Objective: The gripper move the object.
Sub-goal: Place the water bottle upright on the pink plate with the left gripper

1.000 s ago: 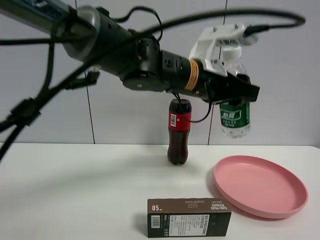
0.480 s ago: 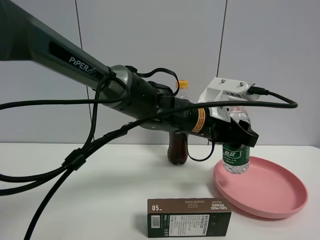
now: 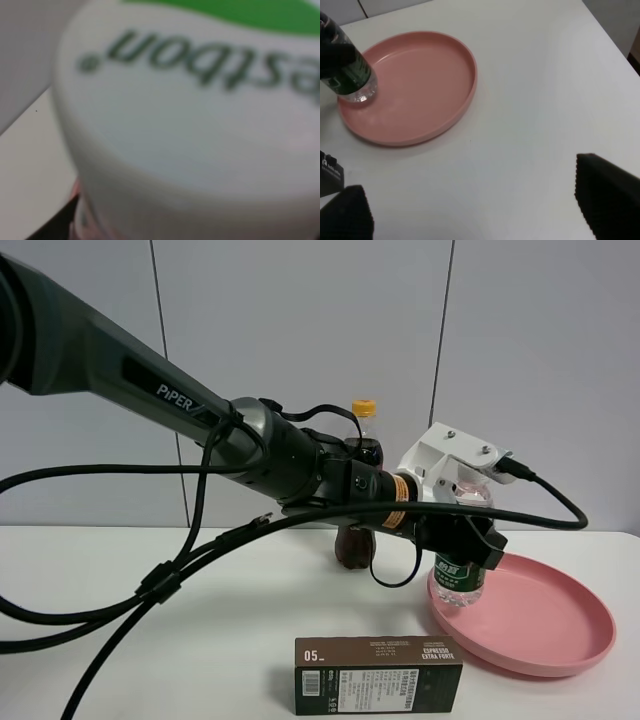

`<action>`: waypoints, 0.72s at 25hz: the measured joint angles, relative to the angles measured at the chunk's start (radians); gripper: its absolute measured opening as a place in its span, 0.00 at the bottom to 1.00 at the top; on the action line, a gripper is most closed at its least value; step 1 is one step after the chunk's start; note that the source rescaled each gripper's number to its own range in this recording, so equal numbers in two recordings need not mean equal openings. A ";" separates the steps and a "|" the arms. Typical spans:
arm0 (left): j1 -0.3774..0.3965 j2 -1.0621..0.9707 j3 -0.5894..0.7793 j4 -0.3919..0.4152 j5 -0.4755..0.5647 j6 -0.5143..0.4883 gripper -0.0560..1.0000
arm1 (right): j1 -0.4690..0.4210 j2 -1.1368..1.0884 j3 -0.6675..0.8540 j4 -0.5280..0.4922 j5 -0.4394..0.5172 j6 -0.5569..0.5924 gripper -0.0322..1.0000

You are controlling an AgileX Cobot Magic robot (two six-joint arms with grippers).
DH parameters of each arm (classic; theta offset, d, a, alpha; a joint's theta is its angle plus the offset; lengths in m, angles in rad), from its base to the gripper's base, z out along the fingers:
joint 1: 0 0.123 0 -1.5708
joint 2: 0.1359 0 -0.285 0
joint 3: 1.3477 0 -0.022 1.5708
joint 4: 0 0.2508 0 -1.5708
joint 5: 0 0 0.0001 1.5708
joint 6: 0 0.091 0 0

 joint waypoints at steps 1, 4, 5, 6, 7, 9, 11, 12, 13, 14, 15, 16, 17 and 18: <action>0.000 0.002 0.000 -0.004 0.001 0.001 0.06 | 0.000 0.000 0.000 0.000 0.000 0.000 1.00; 0.000 0.007 0.000 -0.012 0.002 0.005 0.06 | 0.000 0.000 0.000 0.000 0.000 0.000 1.00; 0.000 0.007 0.000 -0.014 0.003 0.011 0.06 | 0.000 0.000 0.000 0.000 0.000 0.000 1.00; 0.000 0.007 0.000 -0.017 0.003 0.022 0.06 | 0.000 0.000 0.000 0.000 0.000 0.000 1.00; 0.000 0.007 0.000 -0.016 0.004 0.033 0.06 | 0.000 0.000 0.000 0.000 0.000 0.000 1.00; -0.002 0.007 0.000 -0.019 0.006 0.054 0.06 | 0.000 0.000 0.000 0.000 0.000 0.000 1.00; -0.009 0.007 0.000 -0.024 0.014 0.075 0.06 | 0.000 0.000 0.000 0.000 0.000 0.000 1.00; -0.014 0.007 0.000 -0.027 0.014 0.086 0.06 | 0.000 0.000 0.000 0.000 0.000 0.000 1.00; -0.018 0.007 0.000 -0.033 0.015 0.094 0.06 | 0.000 0.000 0.000 0.000 0.000 0.000 1.00; -0.022 0.007 0.000 -0.038 0.016 0.102 0.06 | 0.000 0.000 0.000 0.000 0.000 0.000 1.00; -0.027 0.007 0.000 -0.046 0.016 0.107 0.06 | 0.000 0.000 0.000 0.000 0.000 0.000 1.00; -0.029 0.008 0.000 -0.052 0.016 0.112 0.06 | 0.000 0.000 0.000 0.000 0.000 0.000 1.00; -0.029 0.009 0.000 -0.065 0.014 0.117 0.06 | 0.000 0.000 0.000 0.000 0.000 0.000 1.00; -0.031 0.013 -0.002 -0.069 0.013 0.119 0.06 | 0.000 0.000 0.000 0.000 0.000 0.000 1.00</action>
